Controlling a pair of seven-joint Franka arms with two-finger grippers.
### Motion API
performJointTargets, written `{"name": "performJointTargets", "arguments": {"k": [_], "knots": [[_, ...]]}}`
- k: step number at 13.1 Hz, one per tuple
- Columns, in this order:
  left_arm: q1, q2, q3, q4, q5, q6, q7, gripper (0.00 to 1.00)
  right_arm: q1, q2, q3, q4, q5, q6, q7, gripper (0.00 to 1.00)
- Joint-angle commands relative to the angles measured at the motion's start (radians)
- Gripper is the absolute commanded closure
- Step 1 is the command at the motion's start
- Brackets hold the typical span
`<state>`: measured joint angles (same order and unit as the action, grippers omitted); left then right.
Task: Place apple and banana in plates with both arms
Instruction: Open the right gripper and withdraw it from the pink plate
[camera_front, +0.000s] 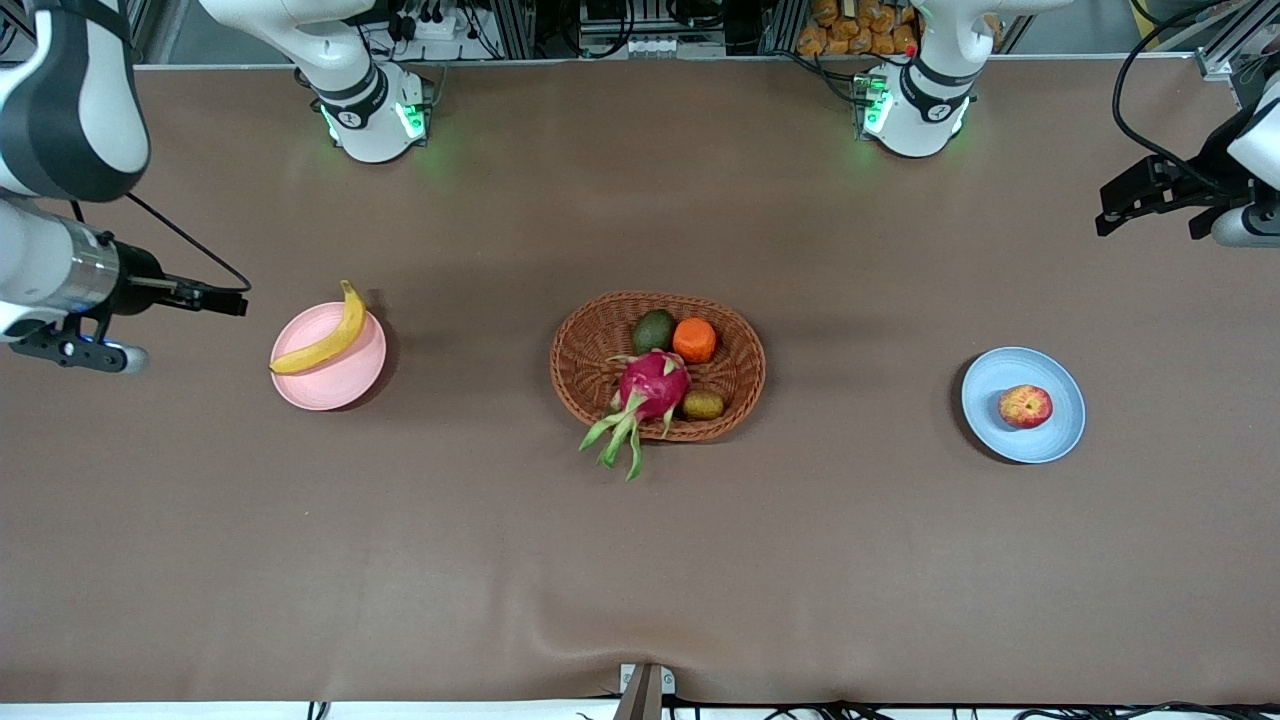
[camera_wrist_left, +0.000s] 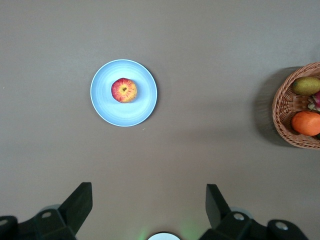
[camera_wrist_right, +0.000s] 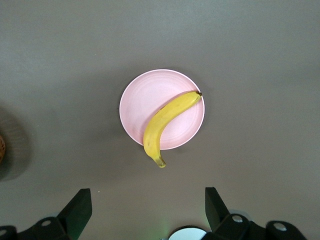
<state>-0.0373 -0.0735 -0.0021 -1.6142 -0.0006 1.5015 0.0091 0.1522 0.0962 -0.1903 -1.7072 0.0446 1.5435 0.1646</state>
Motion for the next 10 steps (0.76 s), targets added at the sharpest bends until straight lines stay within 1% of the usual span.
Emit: {"name": "performJointTargets", "arguments": {"k": [1, 3, 5, 7, 8, 9, 10], "knots": [[0.007, -0.002, -0.003, 0.002, 0.016, 0.008, 0.008, 0.0, -0.011, -0.006, 0.012, 0.052, -0.046, -0.048, -0.013, 0.0], [0.008, 0.0, -0.002, 0.0, 0.016, 0.006, 0.008, 0.0, -0.011, -0.018, 0.012, 0.055, -0.048, -0.055, -0.042, 0.0], [0.007, 0.0, -0.002, 0.003, 0.016, 0.006, 0.0, 0.0, -0.022, -0.061, 0.009, 0.061, -0.037, -0.037, -0.086, 0.0], [0.007, 0.0, -0.002, 0.004, 0.016, 0.006, -0.003, 0.0, -0.022, -0.07, 0.025, 0.09, -0.034, -0.022, -0.082, 0.0], [0.005, 0.001, -0.002, 0.004, 0.016, 0.006, -0.005, 0.0, -0.025, -0.084, 0.072, 0.107, -0.054, -0.017, -0.071, 0.0], [0.005, 0.011, -0.002, 0.004, 0.016, 0.006, -0.005, 0.0, -0.055, -0.093, 0.107, 0.112, -0.058, 0.004, -0.071, 0.0], [0.005, 0.012, -0.002, 0.002, 0.016, 0.006, 0.0, 0.0, -0.098, -0.105, 0.111, 0.112, -0.039, 0.048, -0.083, 0.0]]}}
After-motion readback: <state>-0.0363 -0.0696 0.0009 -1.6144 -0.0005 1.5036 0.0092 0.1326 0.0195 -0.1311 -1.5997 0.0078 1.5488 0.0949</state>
